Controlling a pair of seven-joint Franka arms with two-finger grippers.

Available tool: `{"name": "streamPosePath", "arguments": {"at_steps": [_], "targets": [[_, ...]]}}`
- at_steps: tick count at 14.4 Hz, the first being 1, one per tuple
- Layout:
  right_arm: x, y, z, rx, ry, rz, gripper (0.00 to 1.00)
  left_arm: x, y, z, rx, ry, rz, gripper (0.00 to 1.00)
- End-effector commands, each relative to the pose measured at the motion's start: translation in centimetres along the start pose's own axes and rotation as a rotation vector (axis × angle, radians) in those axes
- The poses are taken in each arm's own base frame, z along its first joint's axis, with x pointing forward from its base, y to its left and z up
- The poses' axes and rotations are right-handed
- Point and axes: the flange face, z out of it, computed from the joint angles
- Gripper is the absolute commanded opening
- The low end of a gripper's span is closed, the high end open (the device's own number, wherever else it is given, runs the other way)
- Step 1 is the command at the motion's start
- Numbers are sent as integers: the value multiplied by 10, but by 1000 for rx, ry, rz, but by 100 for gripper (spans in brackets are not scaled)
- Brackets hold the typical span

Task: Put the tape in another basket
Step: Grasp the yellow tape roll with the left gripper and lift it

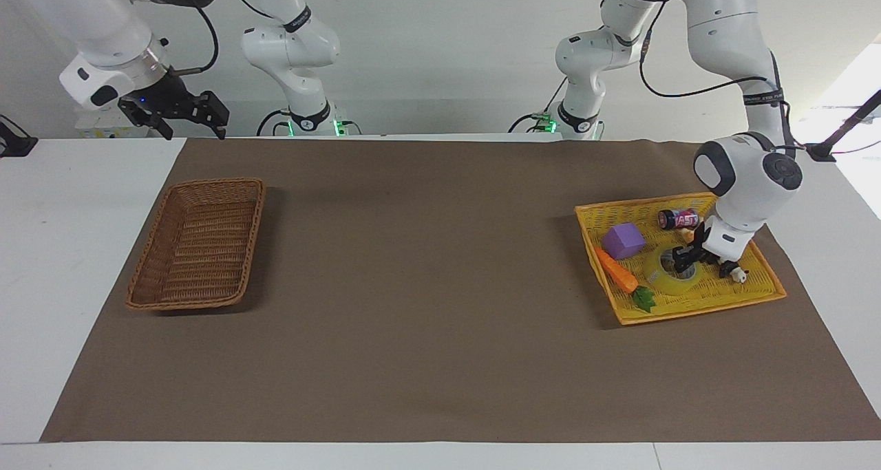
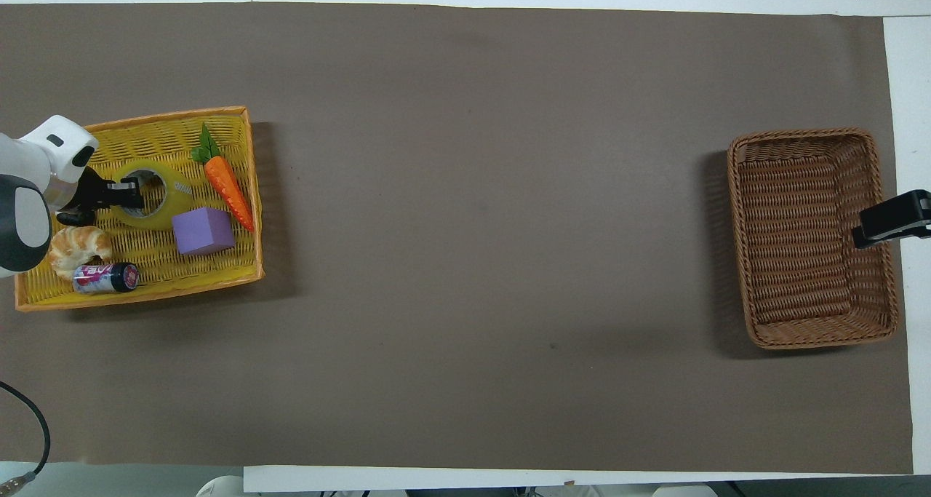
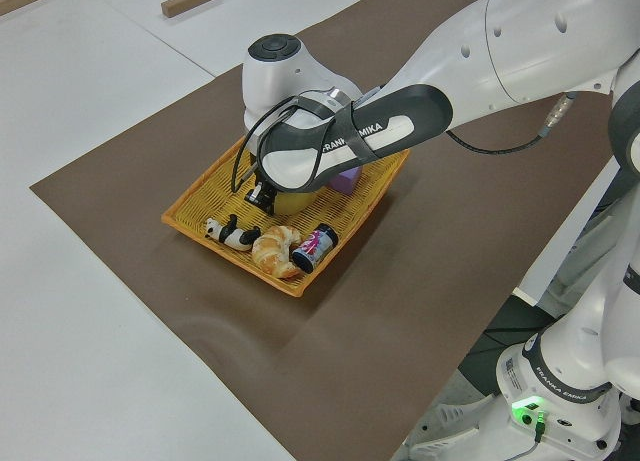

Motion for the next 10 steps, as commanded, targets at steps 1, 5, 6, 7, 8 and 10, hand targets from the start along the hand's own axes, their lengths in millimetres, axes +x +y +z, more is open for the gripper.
{"name": "streamPosePath", "arguments": {"at_steps": [1,5,6,7,8,10], "targets": [[-7,0,1,-3,1,-12,100,6,-3,-15,-3,16,10,0],[-7,0,1,-3,2,-12,100,45,31,-114,-34,-20,40,0],[-7,0,1,-3,2,-12,100,49,43,-138,-81,-21,23,0],[-7,0,1,-3,2,-12,100,52,58,-160,-116,-23,-7,0],[-7,0,1,-3,2,-12,100,53,83,-182,-126,-21,-23,0],[-7,0,1,-3,2,-12,100,48,139,-200,-132,-13,-57,0]]}}
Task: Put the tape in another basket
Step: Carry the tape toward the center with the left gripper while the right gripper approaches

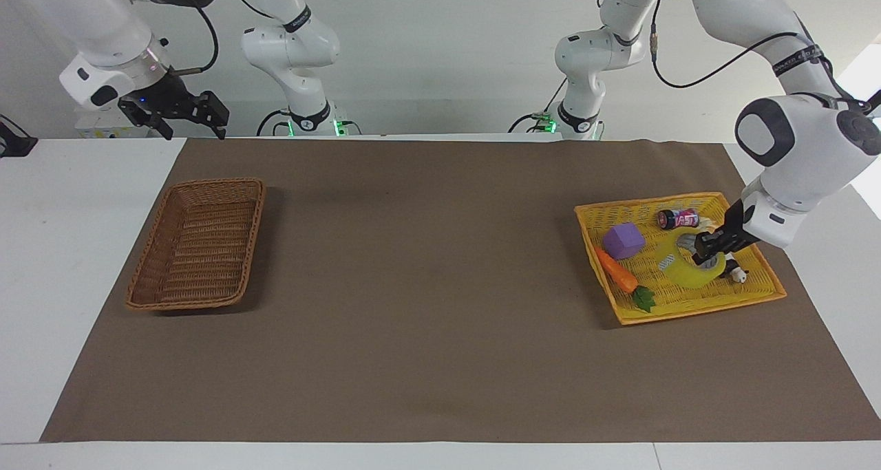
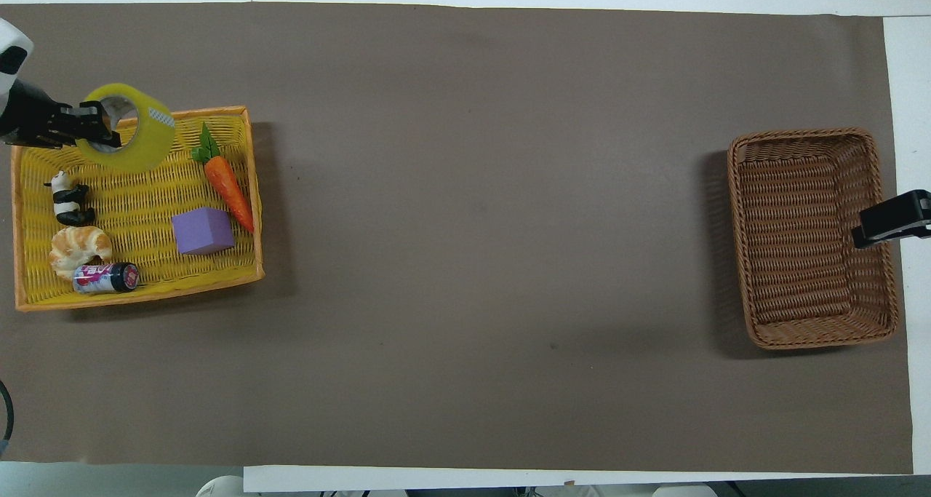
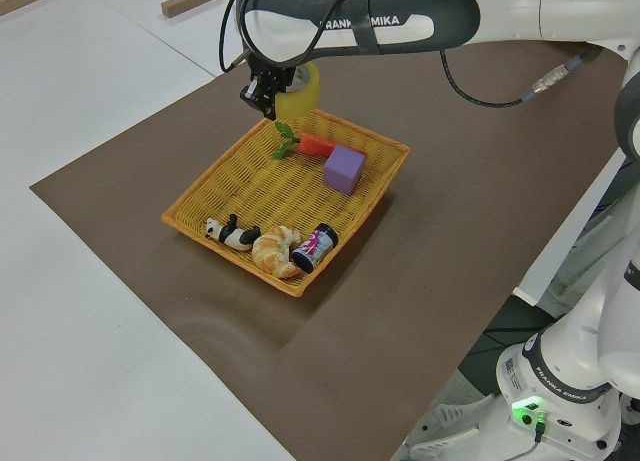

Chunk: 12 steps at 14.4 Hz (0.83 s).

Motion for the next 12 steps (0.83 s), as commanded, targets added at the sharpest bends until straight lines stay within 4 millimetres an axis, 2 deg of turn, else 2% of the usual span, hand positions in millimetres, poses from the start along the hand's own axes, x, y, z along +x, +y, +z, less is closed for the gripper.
{"name": "streamPosePath", "arguments": {"at_steps": [1,3,5,7,8,10,12], "targets": [[-7,0,1,-3,1,-12,100,-10,75,-7,-14,-9,-45,0],[-7,0,1,-3,2,-12,100,-28,135,-1,-17,-16,-35,0],[-7,0,1,-3,2,-12,100,-42,176,1,-62,-16,-68,0],[-7,0,1,-3,2,-12,100,-50,193,-1,-84,-16,-58,0],[-7,0,1,-3,1,-12,100,-59,210,1,-104,-28,-58,0],[-8,5,1,-1,2,0,100,-66,230,-2,-139,-17,-60,0],[-8,6,2,3,-2,-22,100,-68,236,0,-141,-18,-50,0]]}}
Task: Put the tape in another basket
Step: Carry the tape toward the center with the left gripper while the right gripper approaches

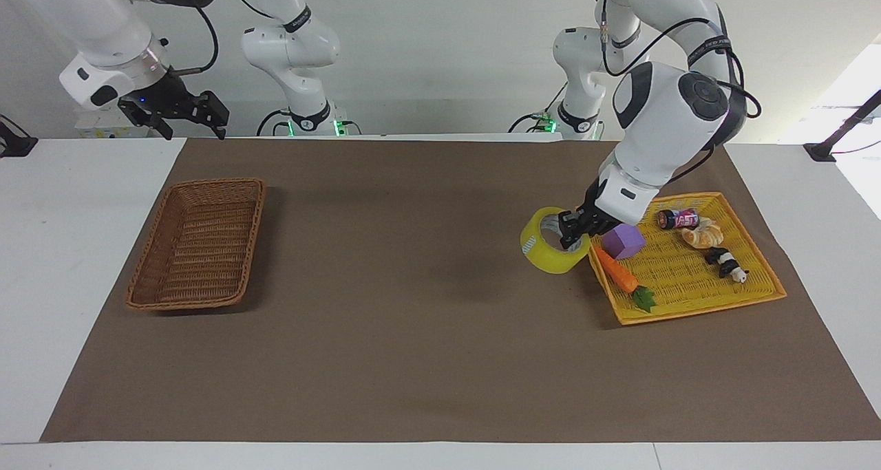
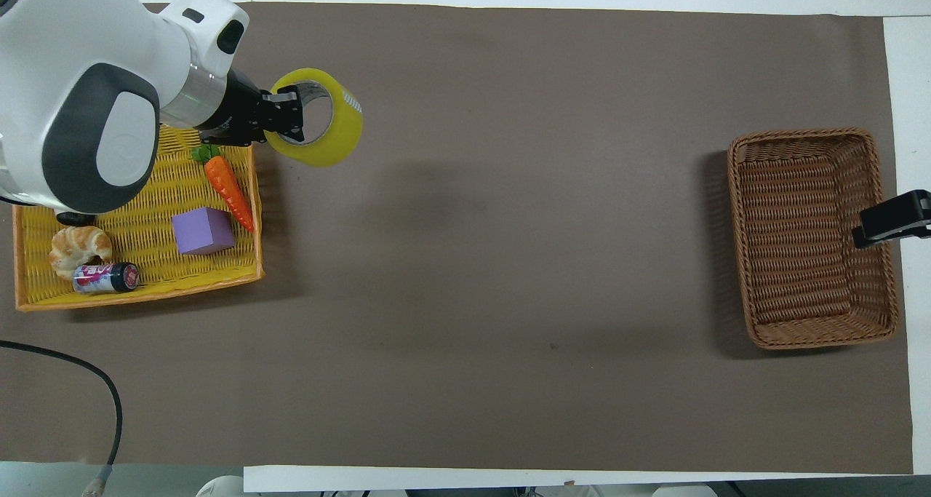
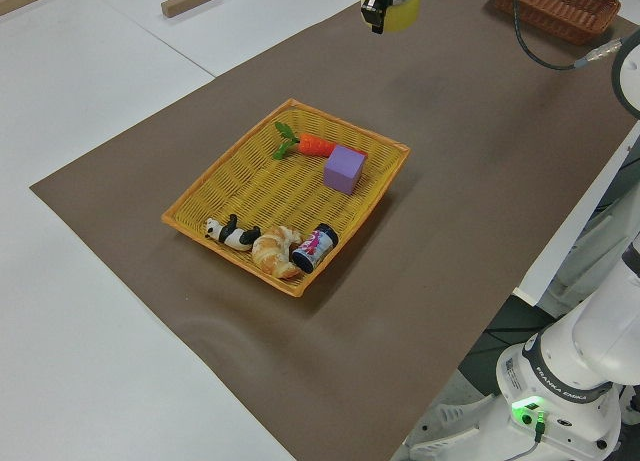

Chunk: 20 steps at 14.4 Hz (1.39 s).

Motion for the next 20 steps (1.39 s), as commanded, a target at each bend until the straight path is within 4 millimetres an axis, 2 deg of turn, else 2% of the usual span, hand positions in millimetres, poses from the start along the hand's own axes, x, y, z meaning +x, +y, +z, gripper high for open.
{"name": "streamPosePath", "arguments": {"at_steps": [1,4,7,8,10,11,14,17,20], "targets": [[-6,2,2,31,11,-61,100,-2,8,-7,-24,14,-11,0],[5,-3,6,277,98,-98,100,-2,7,-7,-24,14,-7,0],[34,-32,26,552,127,-99,100,-2,7,-6,-21,10,-8,0],[48,-48,36,635,141,-85,100,-3,8,-6,-20,7,-8,0],[78,-94,49,814,173,-31,100,-10,11,-4,-11,-11,8,0],[90,-110,52,880,184,19,100,-11,10,-3,-9,-15,12,0],[119,-167,74,1049,183,106,100,-31,34,2,-3,-34,47,0],[137,-226,103,1142,189,175,100,-41,40,5,1,-44,40,0],[138,-261,120,1172,197,219,100,-55,52,10,15,-71,68,0]]}}
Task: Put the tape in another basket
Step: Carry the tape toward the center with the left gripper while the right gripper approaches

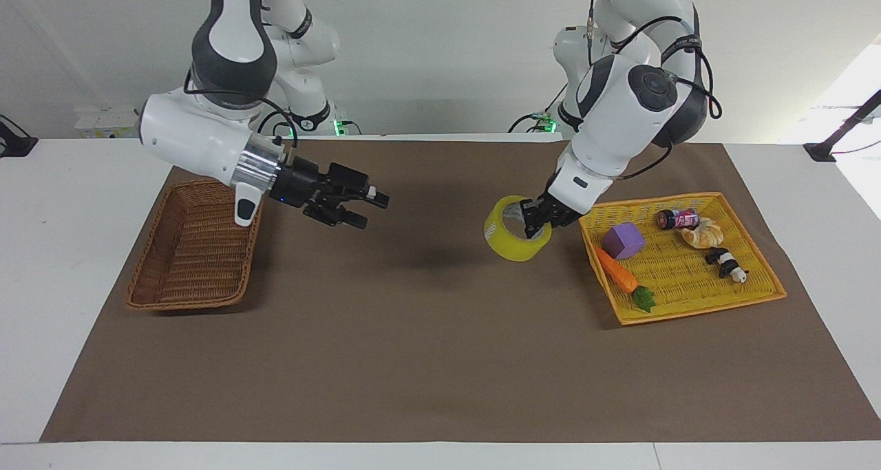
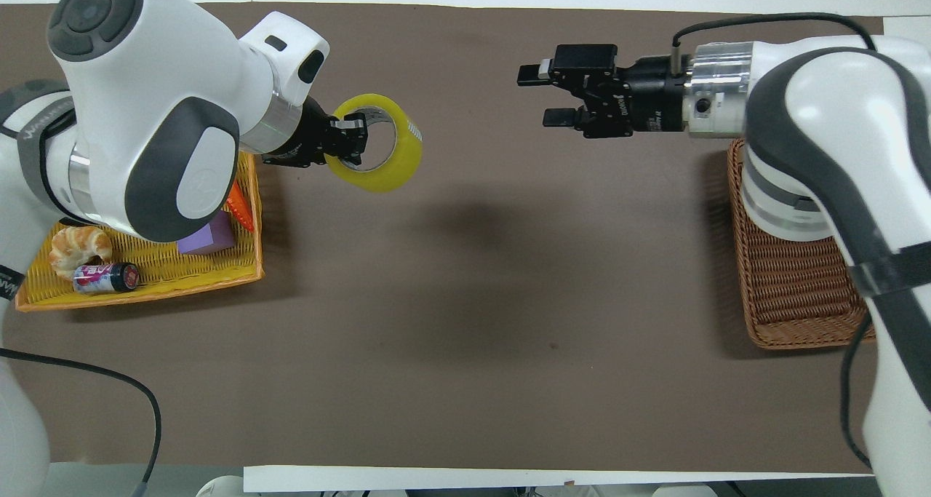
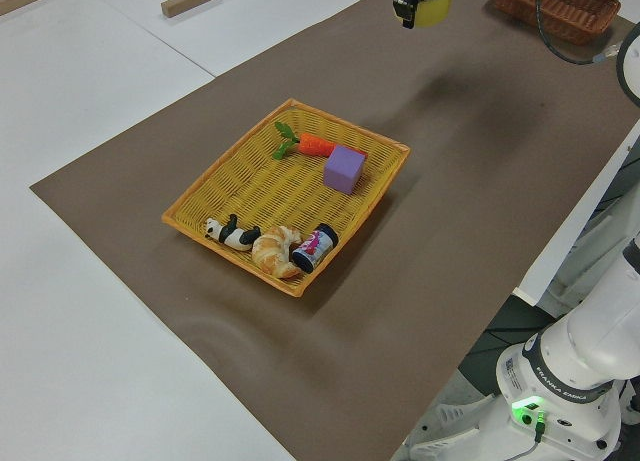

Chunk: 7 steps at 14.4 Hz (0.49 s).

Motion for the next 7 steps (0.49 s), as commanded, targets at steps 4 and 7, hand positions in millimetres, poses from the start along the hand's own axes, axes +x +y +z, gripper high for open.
{"name": "streamPosePath", "arguments": {"at_steps": [4,7], "targets": [[-14,10,61,80,48,55,100,-30,1,5,19,-48,7,0],[-26,15,74,70,32,61,100,-32,0,5,22,-50,5,0]]}}
